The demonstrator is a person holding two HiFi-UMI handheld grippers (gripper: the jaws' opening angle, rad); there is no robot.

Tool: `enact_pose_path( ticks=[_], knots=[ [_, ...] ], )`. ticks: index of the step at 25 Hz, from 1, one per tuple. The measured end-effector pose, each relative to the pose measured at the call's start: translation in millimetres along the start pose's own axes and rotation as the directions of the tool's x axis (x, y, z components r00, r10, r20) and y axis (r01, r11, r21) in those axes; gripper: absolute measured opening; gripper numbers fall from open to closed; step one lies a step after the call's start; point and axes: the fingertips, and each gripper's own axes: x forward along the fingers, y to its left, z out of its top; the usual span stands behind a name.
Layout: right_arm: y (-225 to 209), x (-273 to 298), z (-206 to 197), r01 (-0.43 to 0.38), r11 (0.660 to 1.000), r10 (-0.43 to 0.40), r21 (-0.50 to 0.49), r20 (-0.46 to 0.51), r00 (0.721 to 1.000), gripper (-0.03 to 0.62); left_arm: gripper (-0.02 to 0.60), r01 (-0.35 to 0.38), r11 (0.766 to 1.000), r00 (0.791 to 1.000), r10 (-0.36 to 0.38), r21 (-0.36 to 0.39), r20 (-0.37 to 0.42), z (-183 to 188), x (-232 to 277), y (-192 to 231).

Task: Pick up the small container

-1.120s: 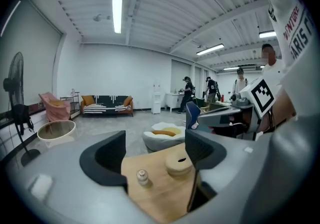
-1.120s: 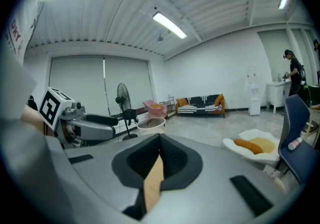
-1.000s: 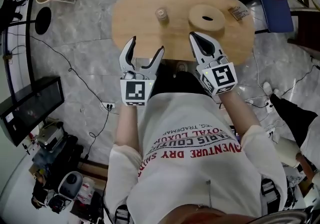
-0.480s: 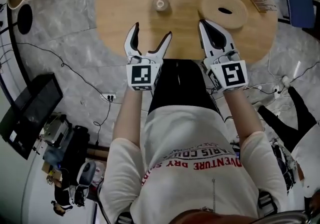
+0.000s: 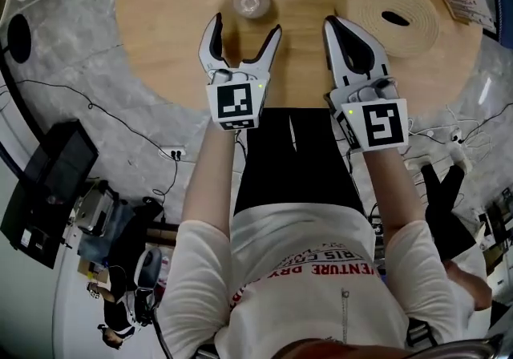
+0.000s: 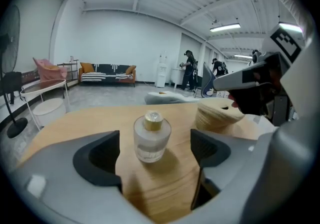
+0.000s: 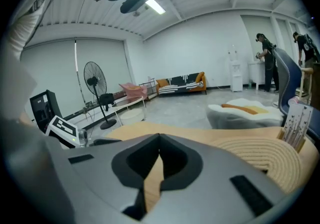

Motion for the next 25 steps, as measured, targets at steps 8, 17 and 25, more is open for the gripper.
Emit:
enact_pose_path(
  ticks=[8, 17, 25],
  knots=[
    [-11.1, 18.6, -12.8, 0.014, 1.000, -0.014, 0.007, 0.023, 1.000, -0.005, 0.437, 0.000, 1.000, 0.999, -0.001, 0.013, 0.042, -6.6, 46.8, 9.1],
    [-0.5, 21.9, -17.5, -0.011, 1.000, 0.011, 0.004, 0.012, 1.000, -0.005, 0.434, -0.046, 0.994, 0.997, 0.040, 0.101, 0.059, -10.6, 63.4, 14.5],
    [-0.6, 22.0, -25.5, -0.004, 1.000, 0.004, 0.016, 0.004, 1.000, -0.005, 0.342, -0.008, 0.991, 0.994, -0.007, 0.133, 0.113, 3.7, 72.1, 9.5]
  ],
)
